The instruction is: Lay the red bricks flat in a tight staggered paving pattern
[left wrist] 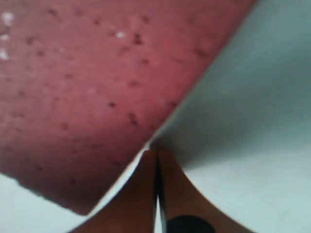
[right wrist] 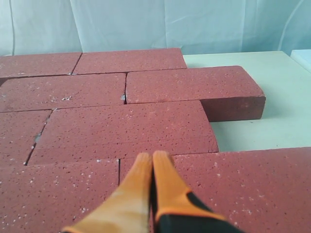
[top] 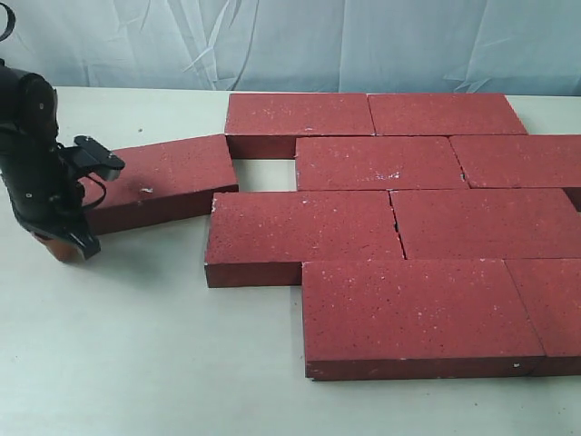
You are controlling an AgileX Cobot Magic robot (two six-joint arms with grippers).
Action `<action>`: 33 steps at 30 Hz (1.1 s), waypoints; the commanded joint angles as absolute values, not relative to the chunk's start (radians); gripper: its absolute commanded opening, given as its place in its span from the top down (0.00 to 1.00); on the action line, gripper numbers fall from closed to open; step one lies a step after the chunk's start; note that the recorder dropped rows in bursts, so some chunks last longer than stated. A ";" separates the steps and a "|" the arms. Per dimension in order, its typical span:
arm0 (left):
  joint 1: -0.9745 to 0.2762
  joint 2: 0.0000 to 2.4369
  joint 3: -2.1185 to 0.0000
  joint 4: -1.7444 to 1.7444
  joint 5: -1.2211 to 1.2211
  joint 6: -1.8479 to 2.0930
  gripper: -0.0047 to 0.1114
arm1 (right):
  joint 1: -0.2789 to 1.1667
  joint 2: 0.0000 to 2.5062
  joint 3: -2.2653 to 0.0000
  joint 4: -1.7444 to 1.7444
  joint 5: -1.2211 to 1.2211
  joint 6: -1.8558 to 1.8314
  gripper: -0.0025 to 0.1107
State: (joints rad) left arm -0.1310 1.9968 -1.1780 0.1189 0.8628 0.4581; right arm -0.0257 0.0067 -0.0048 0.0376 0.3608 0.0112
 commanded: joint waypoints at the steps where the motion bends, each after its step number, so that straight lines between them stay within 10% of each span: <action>1: -0.131 2.001 -1.175 0.259 0.809 0.279 0.96 | -0.020 0.000 0.000 0.037 0.352 0.008 0.98; 23: -0.033 1.977 -1.200 0.501 0.756 -0.209 0.96 | -0.020 0.000 0.000 0.035 0.352 0.008 0.98; 33: -0.038 1.902 -1.207 -0.242 0.467 0.111 0.96 | -0.020 0.000 0.000 0.035 0.352 0.008 0.98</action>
State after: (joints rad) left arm -0.0381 1.8894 -1.2016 -0.0424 0.4994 -0.0393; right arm -0.0257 0.0067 -0.0048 0.0376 0.3608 0.0112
